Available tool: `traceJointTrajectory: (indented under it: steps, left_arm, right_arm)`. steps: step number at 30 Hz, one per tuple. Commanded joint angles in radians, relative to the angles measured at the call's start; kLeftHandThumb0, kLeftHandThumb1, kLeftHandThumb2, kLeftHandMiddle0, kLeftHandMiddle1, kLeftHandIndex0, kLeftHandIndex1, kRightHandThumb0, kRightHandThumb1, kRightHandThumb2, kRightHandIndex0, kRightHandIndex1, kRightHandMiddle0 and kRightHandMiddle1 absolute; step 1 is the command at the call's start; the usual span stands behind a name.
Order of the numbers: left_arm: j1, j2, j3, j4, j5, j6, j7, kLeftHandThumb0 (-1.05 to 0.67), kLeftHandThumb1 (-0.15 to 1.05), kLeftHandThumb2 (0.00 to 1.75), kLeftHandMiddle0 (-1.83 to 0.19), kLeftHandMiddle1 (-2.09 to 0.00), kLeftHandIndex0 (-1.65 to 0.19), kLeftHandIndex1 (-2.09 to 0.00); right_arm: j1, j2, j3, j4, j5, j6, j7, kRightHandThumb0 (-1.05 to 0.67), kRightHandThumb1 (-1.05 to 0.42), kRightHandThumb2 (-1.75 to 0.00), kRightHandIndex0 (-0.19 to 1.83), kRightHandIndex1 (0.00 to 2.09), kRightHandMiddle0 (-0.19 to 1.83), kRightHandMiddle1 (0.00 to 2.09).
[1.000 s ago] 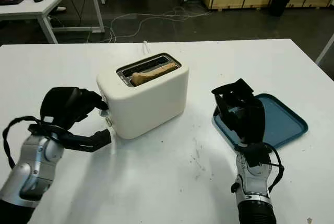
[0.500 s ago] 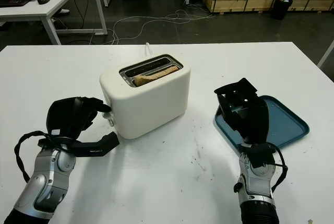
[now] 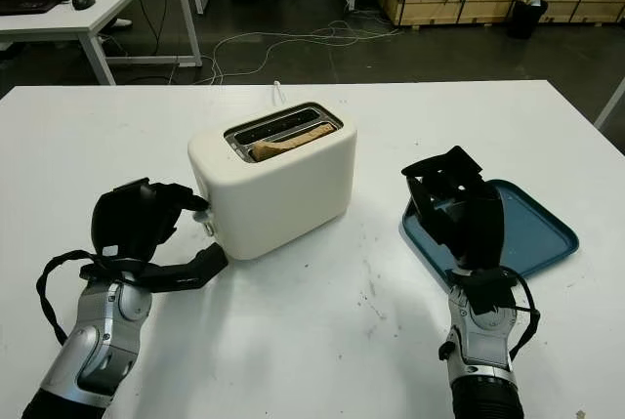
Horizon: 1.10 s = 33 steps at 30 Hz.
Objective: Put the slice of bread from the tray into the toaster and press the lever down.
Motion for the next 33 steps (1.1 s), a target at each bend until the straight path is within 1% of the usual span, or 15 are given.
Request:
traceJointTrajectory:
  steps: [1, 3, 5, 7, 8, 10, 11, 13, 15, 18, 20, 22, 23, 26, 33]
  left_arm:
    - [0.043, -0.060, -0.165, 0.234, -0.048, 0.005, -0.198, 0.18, 0.92, 0.28, -0.77, -0.93, -1.06, -0.03]
    - [0.030, -0.059, -0.169, 0.244, -0.038, 0.005, -0.193, 0.17, 0.92, 0.25, -0.79, -0.99, -1.10, -0.04]
    - [0.023, -0.066, -0.171, 0.244, -0.055, 0.020, -0.229, 0.18, 0.92, 0.26, -0.74, -0.98, -1.07, -0.03]
    - [0.022, -0.068, -0.177, 0.241, -0.068, 0.027, -0.254, 0.18, 0.92, 0.33, -0.72, -0.82, -1.04, -0.01]
    - [0.023, -0.064, -0.181, 0.236, -0.068, 0.023, -0.252, 0.17, 0.92, 0.34, -0.76, -0.73, -1.03, 0.00]
    - [0.027, -0.054, -0.184, 0.216, -0.060, 0.011, -0.235, 0.16, 0.92, 0.32, -0.87, -0.67, -1.06, -0.02]
    - [0.028, -0.047, -0.176, 0.193, -0.069, -0.001, -0.229, 0.16, 0.92, 0.31, -0.90, -0.71, -1.09, -0.03]
    - [0.026, -0.038, -0.151, 0.130, -0.099, -0.004, -0.243, 0.16, 0.92, 0.34, -0.86, -0.94, -1.10, -0.03]
    - [0.014, -0.022, -0.136, 0.063, -0.109, 0.017, -0.281, 0.15, 0.92, 0.36, -0.83, -0.98, -1.07, -0.02]
    - [0.001, 0.012, -0.108, -0.024, -0.118, 0.002, -0.287, 0.14, 0.92, 0.33, -0.89, -1.11, -1.09, -0.02]
    - [0.003, 0.032, -0.085, -0.073, -0.130, -0.018, -0.272, 0.14, 0.92, 0.35, -0.89, -1.28, -1.11, -0.03]
    - [0.005, 0.044, -0.068, -0.116, -0.141, -0.014, -0.270, 0.13, 0.92, 0.41, -0.86, -1.56, -1.12, -0.03]
    - [0.007, 0.047, -0.059, -0.138, -0.148, -0.009, -0.272, 0.14, 0.92, 0.43, -0.85, -1.65, -1.12, -0.03]
    - [0.016, 0.050, -0.034, -0.193, -0.153, -0.004, -0.267, 0.13, 0.92, 0.40, -0.91, -1.74, -1.13, -0.04]
    - [0.021, 0.058, 0.032, -0.291, -0.119, 0.017, -0.255, 0.12, 0.92, 0.34, -0.96, -1.75, -1.14, -0.04]
  right_arm:
    - [-0.003, -0.007, 0.006, -0.007, 0.013, -0.008, 0.016, -0.37, -0.92, -0.30, 0.95, 1.75, 0.63, 1.75]
    - [-0.003, -0.004, 0.007, -0.011, 0.012, 0.002, 0.015, -0.37, -0.92, -0.30, 0.95, 1.75, 0.63, 1.75]
    - [-0.001, -0.001, 0.008, -0.016, 0.010, 0.013, 0.013, -0.38, -0.92, -0.30, 0.94, 1.75, 0.62, 1.75]
    - [-0.001, -0.002, 0.009, -0.014, 0.008, 0.012, 0.014, -0.38, -0.92, -0.30, 0.94, 1.75, 0.62, 1.75]
    - [-0.002, -0.003, 0.009, -0.013, 0.009, 0.010, 0.016, -0.38, -0.92, -0.30, 0.94, 1.75, 0.62, 1.75]
    - [-0.004, -0.004, 0.009, -0.010, 0.005, 0.007, 0.015, -0.38, -0.92, -0.30, 0.94, 1.75, 0.62, 1.75]
    - [-0.005, -0.005, 0.009, -0.009, 0.005, 0.006, 0.017, -0.38, -0.92, -0.30, 0.94, 1.75, 0.62, 1.75]
    - [-0.006, -0.003, 0.010, -0.010, 0.019, 0.010, 0.026, -0.37, -0.92, -0.30, 0.94, 1.75, 0.62, 1.75]
    - [-0.007, 0.000, 0.011, -0.012, 0.036, 0.016, 0.036, -0.37, -0.92, -0.29, 0.94, 1.75, 0.62, 1.75]
    - [-0.009, 0.001, 0.009, -0.008, 0.025, 0.009, 0.034, -0.37, -0.92, -0.29, 0.94, 1.75, 0.61, 1.75]
    - [-0.009, 0.002, 0.010, -0.011, 0.020, 0.011, 0.032, -0.37, -0.92, -0.30, 0.95, 1.75, 0.62, 1.75]
    - [-0.007, 0.002, 0.012, -0.016, 0.012, 0.013, 0.026, -0.37, -0.92, -0.30, 0.95, 1.75, 0.63, 1.75]
    - [-0.005, 0.002, 0.013, -0.020, 0.008, 0.016, 0.022, -0.37, -0.92, -0.29, 0.96, 1.75, 0.63, 1.75]
    - [-0.005, 0.001, 0.016, -0.016, 0.002, 0.010, 0.018, -0.37, -0.92, -0.30, 0.96, 1.75, 0.64, 1.75]
    - [0.001, 0.000, 0.021, -0.013, 0.005, 0.008, 0.021, -0.35, -0.92, -0.29, 0.95, 1.75, 0.62, 1.75]
